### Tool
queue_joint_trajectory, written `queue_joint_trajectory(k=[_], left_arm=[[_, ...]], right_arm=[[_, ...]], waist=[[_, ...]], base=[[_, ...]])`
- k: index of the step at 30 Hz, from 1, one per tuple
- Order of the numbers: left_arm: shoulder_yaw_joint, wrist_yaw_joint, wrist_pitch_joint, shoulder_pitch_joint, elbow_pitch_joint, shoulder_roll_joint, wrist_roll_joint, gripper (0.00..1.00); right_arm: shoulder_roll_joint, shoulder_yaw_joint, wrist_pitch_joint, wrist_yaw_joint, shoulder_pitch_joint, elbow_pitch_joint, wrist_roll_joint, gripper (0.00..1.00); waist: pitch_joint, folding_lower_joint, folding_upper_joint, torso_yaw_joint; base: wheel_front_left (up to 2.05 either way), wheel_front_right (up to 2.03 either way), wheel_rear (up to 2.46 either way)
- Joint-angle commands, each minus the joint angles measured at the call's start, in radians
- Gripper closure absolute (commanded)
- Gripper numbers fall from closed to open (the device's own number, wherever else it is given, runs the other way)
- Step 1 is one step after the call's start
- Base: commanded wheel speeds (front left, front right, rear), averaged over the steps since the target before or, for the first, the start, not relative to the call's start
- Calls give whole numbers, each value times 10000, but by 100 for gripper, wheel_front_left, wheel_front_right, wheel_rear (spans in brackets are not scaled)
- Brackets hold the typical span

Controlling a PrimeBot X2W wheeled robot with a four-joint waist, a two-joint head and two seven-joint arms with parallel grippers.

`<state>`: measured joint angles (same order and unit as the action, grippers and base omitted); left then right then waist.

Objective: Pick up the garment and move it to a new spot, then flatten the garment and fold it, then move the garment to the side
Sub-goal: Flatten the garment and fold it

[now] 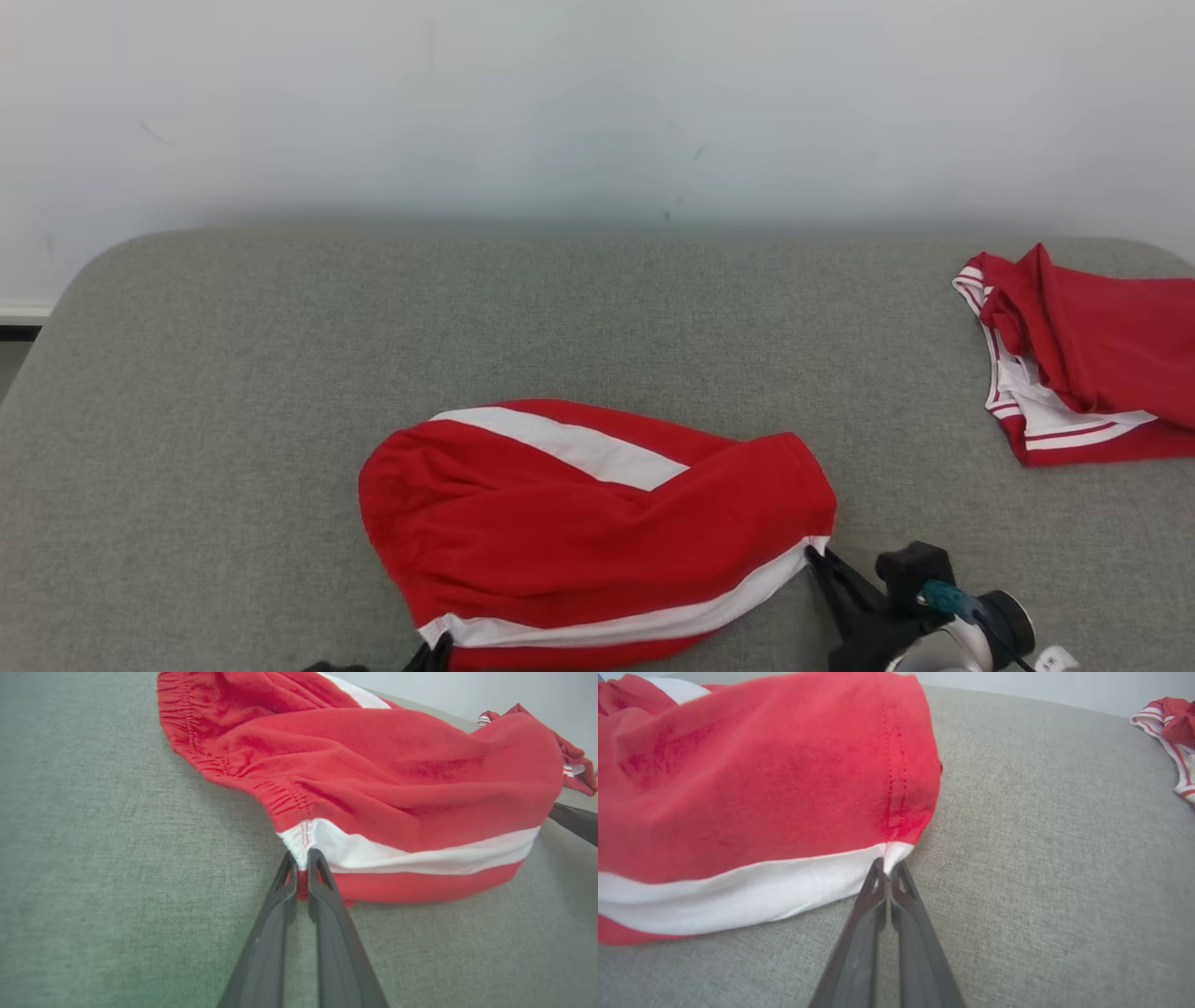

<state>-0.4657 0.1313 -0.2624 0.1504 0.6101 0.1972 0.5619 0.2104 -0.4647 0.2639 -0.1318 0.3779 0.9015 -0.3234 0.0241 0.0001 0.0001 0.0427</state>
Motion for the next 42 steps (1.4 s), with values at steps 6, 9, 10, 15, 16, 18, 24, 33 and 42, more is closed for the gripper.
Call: queue_joint_trajectory(k=[6,9,10,15,16,18,24,33,42], left_arm=[[703,-14,-18,-1074,-1219,193,-310,100],[968,-16,-19,-1441,-1843,225,-556,100],[1033,-16,-19,-1506,-2015,231,-631,100],[1249,-14,-19,-1561,-2766,315,-919,100],[1271,-14,-19,-1489,-2906,361,-973,100],[1260,-14,-19,-1260,-3172,522,-1017,100],[658,-14,346,181,-3787,1363,-860,100],[-889,-14,2086,4952,-4604,2971,687,100],[-2198,-16,2994,10258,-3423,3593,3004,100]], right_arm=[[498,636,8,28,-1271,-1515,-68,100],[684,784,8,29,-1895,-2287,-6,100],[727,811,8,29,-2051,-2524,22,100],[747,779,-113,29,-2532,-3667,-117,100],[746,766,-219,29,-2544,-3920,-219,100],[812,842,-431,29,-2474,-4477,-323,100],[1144,1216,-1254,29,-1804,-5797,-1111,100],[1510,1525,-2426,29,1567,-6388,-1535,100],[1459,1588,-3051,29,6174,-5006,-2431,100]], waist=[[-245,-1,-1,-23],[-285,-1,-1,-70],[-298,-1,-1,-96],[-365,-1,-1,-239],[-373,-1,-1,-271],[-381,-1,-1,-324],[-254,-1,-1,-433],[1376,-1,-1,-722],[3167,-1,-1,-1062]], base=[[0,0,0],[0,0,0],[0,0,0],[0,0,0],[0,0,0],[0,0,0],[0,0,0],[0,0,0],[0,0,0]])
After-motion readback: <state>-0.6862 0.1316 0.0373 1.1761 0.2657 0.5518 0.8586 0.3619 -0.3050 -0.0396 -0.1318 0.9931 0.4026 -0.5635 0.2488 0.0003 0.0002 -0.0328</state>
